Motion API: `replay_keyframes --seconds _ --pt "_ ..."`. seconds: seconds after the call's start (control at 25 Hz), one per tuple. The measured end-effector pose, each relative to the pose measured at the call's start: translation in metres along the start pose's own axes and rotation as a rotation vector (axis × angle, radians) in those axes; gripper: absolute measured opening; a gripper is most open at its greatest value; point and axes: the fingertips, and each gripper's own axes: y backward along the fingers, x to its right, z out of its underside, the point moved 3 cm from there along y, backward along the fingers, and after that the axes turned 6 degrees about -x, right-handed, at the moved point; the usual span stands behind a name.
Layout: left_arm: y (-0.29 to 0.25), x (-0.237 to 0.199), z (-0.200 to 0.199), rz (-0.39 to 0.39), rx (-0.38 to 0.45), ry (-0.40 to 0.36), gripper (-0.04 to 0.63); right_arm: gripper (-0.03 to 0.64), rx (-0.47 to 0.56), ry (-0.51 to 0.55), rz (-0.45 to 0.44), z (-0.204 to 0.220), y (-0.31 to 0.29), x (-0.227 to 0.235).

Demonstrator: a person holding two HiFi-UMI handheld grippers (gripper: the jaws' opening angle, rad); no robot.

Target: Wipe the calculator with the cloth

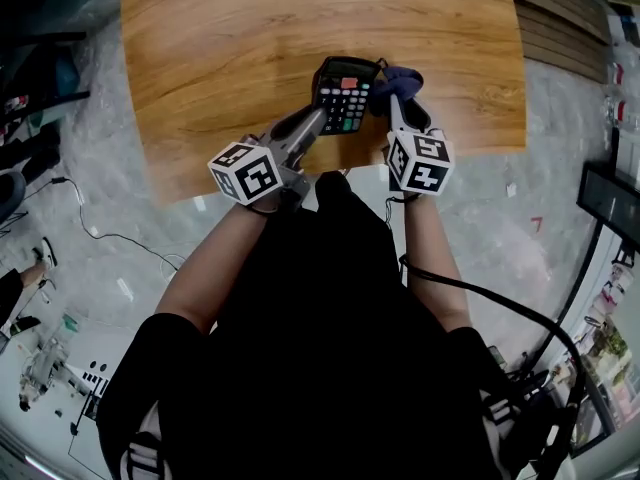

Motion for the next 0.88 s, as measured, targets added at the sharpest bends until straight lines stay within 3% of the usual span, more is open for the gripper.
replay_keyframes --seconds 0.16,0.36,0.88 --pt "0.008 0.018 -0.011 0.020 0.030 0.008 0.069 0.069 0.130 0.033 -0.040 -0.047 0.042 -0.024" --pt "0.014 0.035 -0.029 0.054 0.032 -0.033 0.069 0.069 0.204 0.083 -0.083 -0.085 0.060 -0.064" --pt "0.024 0.048 -0.023 0.049 0.030 -0.073 0.069 0.069 0.282 0.167 -0.269 -0.092 0.093 -0.147"
